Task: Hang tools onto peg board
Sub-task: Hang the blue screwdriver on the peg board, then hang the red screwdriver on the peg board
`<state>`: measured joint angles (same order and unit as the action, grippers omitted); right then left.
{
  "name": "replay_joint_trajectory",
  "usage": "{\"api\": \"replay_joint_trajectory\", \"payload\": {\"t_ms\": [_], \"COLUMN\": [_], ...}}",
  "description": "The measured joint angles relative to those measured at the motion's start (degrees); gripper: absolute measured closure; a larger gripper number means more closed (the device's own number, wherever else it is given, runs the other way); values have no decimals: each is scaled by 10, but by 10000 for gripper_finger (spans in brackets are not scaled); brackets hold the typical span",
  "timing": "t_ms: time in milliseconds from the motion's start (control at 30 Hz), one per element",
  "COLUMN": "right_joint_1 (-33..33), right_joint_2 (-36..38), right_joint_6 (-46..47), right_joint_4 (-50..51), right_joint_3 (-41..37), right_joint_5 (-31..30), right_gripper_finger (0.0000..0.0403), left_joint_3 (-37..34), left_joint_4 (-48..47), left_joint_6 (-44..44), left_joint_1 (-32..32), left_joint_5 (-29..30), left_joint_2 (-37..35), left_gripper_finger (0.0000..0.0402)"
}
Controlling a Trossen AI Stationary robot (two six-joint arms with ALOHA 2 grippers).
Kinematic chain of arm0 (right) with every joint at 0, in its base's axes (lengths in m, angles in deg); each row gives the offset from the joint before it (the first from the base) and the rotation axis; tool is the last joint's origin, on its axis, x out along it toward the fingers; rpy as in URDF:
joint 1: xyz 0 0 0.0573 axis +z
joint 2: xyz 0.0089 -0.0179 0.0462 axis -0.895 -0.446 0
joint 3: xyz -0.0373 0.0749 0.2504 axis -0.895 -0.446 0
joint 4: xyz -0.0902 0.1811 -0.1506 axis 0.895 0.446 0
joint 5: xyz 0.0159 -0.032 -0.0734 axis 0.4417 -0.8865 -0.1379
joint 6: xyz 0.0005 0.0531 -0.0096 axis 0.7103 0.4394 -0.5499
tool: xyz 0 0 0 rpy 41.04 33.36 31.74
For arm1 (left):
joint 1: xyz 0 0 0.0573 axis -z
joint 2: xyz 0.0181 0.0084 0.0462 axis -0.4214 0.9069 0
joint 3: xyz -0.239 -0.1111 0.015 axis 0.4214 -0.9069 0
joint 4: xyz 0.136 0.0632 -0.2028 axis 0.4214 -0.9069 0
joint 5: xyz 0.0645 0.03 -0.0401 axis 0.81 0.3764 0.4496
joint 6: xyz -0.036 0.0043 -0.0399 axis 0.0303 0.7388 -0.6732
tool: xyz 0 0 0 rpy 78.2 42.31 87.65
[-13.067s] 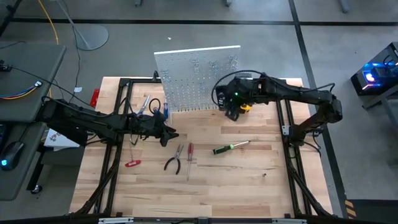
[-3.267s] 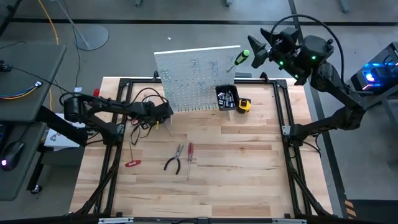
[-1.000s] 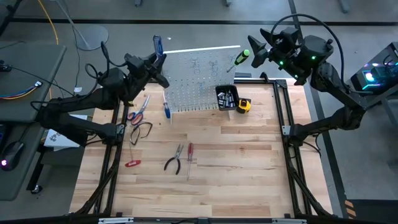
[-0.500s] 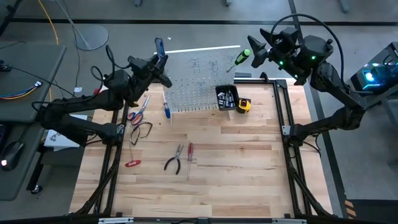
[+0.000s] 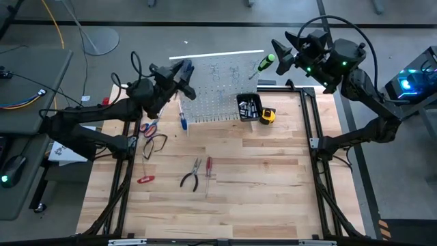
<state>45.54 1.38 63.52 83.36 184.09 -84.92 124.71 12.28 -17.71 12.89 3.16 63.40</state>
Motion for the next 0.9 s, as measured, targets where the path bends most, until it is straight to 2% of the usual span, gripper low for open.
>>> {"api": "replay_joint_trajectory", "payload": {"t_ms": [300,467,567,667,800,900], "right_joint_1": [0,0,0,0,0,0], "right_joint_2": [0,0,0,0,0,0], "right_joint_6": [-2,-2,-11,-10,-11,-10], "right_joint_4": [0,1,2,2,4,4], "right_joint_3": [0,0,0,0,0,0], "right_joint_5": [0,0,0,0,0,0], "right_gripper_finger": [128,128,128,128,128,128], "left_joint_3": [0,0,1,1,1,1], "left_joint_4": [4,2,-30,-120,-257,-344], "left_joint_6": [-3,-3,-9,-79,-249,-365], "left_joint_1": [1,17,44,84,133,161], "left_joint_5": [9,10,9,-23,-100,-160], "left_joint_2": [-32,-77,-115,-162,-217,-232], "left_gripper_finger": [217,216,216,216,216,216]}}
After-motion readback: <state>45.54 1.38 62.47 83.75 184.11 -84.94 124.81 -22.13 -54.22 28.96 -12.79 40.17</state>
